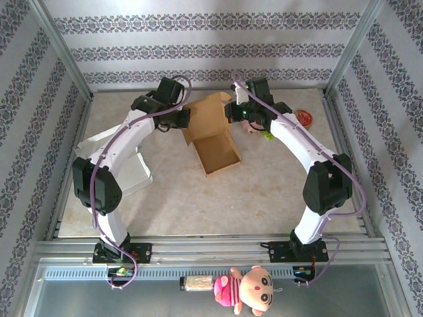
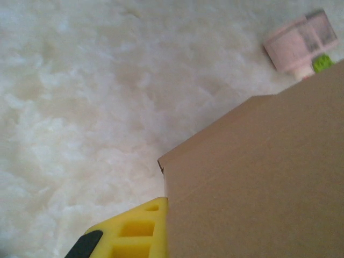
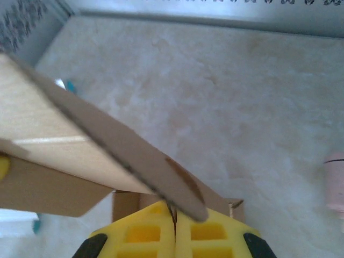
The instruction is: Fold the paper box
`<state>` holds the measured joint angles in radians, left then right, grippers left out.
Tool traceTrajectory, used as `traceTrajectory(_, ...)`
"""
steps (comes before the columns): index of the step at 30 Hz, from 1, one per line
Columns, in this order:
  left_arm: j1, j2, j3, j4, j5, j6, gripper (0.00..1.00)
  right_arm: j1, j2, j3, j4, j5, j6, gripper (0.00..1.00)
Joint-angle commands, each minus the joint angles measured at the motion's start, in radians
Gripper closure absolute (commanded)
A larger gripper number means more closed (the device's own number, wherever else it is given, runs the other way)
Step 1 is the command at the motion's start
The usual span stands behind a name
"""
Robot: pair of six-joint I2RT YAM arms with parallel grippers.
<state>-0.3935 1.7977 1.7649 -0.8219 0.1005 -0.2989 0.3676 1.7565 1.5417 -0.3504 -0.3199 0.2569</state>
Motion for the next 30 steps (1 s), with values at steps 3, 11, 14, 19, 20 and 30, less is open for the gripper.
traceTrajectory(3,-0.01,0.055,0.047,0.099,-0.103,-0.166,0.97,0.008,-0.021,-0.095,0.187,0.052,0.301,1.0)
traceTrajectory(11,-0.011,0.084,0.027,0.183,-0.146,-0.304,0.97,0.053,-0.058,-0.285,0.39,0.166,0.362,1.0)
traceTrajectory(14,-0.011,0.075,-0.006,0.222,-0.14,-0.338,0.97,0.061,-0.072,-0.334,0.431,0.183,0.398,1.0)
traceTrajectory(19,-0.01,0.034,-0.106,0.296,-0.141,-0.372,0.97,0.095,-0.092,-0.399,0.452,0.263,0.407,1.0)
traceTrajectory(20,-0.01,0.028,-0.12,0.306,-0.138,-0.373,0.98,0.101,-0.092,-0.409,0.456,0.27,0.407,1.0)
traceTrajectory(30,-0.012,-0.036,-0.235,0.365,-0.099,-0.402,0.98,0.125,-0.089,-0.49,0.479,0.297,0.465,1.0)
